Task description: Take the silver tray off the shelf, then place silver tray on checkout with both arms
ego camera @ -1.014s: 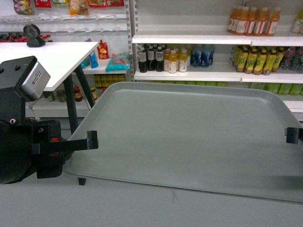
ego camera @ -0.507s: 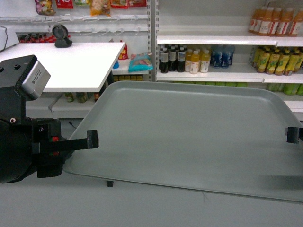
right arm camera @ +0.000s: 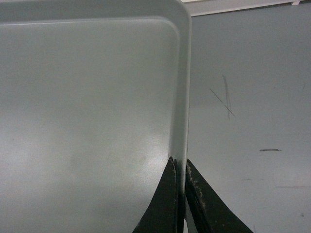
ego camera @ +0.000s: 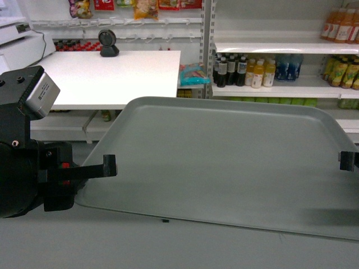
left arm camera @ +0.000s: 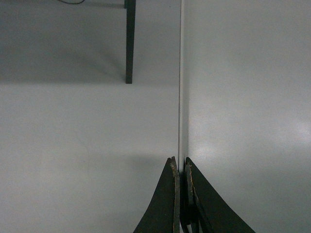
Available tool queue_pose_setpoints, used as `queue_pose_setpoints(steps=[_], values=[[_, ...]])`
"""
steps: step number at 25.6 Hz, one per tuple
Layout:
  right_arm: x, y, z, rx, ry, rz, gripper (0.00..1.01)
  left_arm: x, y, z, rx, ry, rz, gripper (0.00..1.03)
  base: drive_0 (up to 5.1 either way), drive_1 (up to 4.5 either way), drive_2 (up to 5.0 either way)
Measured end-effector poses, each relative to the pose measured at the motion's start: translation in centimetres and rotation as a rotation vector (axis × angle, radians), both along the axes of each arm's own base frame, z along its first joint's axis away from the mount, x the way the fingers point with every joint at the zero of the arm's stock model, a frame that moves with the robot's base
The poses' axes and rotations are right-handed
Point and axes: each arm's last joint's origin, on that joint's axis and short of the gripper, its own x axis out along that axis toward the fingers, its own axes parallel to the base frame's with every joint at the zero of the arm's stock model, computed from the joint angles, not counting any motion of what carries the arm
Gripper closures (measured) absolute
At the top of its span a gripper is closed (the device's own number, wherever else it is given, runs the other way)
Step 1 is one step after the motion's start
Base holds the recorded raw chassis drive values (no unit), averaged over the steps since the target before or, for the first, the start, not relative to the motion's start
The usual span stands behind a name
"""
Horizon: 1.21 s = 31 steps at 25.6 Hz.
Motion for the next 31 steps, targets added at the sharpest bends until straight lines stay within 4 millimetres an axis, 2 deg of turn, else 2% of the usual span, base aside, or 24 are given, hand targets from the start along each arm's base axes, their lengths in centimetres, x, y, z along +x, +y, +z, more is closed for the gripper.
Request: queue_pose_setpoints(steps=[31], values=[[0.02,-0.02,0.02,0.001,-0.003,0.0,0.98,0.02,0.01,0.01,-0.001,-0.002,0.0,1.0,-5.0,2.44,2.4]])
